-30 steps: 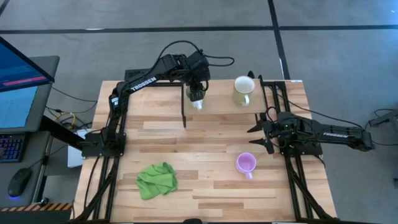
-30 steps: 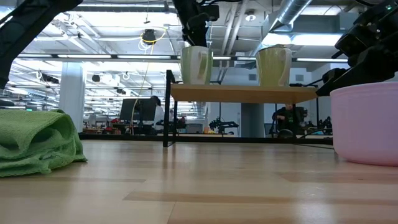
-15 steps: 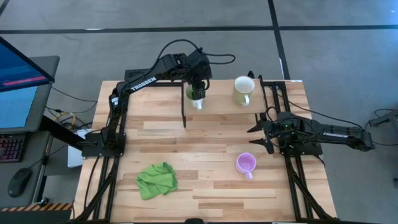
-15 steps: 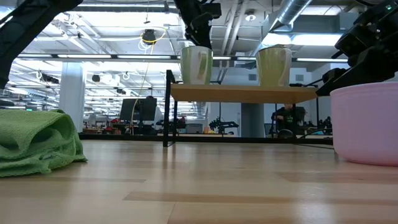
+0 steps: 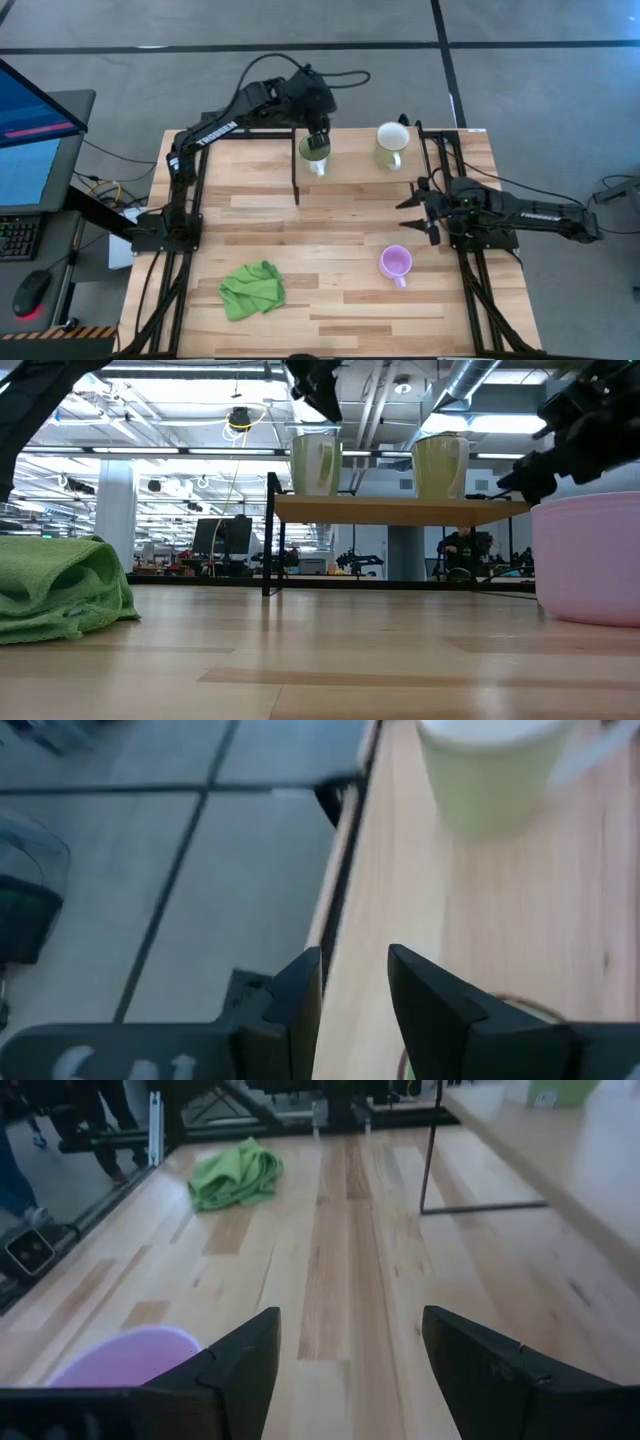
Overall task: Stack small to large cups/mugs on shelf
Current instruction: Adjust the green mug on the shelf
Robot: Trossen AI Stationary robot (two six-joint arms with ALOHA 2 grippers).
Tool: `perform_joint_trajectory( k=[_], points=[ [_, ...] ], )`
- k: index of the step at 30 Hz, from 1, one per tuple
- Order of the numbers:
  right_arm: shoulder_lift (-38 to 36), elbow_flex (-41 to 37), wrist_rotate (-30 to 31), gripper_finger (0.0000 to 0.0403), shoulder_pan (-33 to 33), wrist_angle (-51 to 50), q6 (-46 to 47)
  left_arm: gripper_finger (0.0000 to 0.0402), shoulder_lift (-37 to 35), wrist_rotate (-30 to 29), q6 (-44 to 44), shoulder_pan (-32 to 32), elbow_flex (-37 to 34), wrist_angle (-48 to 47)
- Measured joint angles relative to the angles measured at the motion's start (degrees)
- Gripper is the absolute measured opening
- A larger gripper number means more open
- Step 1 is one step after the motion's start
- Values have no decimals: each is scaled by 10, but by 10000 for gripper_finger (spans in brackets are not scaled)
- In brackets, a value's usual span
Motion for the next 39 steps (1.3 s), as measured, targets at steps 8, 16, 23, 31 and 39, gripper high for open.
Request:
perform_joint_trajectory(
  k=[8, 16, 23, 31, 39],
  points=[
    [0, 49, -2, 268, 0, 0, 0, 110, -75, 30, -10, -5, 0, 66],
    [34, 126, -2, 268, 0, -44, -21, 110, -117, 68, -19, -5, 0, 81],
    [120, 208, 0, 268, 0, -52, -77, 110, -119, 71, -25, -5, -1, 133],
    [204, 304, 0, 268, 0, -93, -121, 110, -119, 54, -37, -4, -1, 91],
    [221, 351, 0, 268, 0, -150, -127, 110, -139, -12, -74, 6, -1, 28]
  ],
)
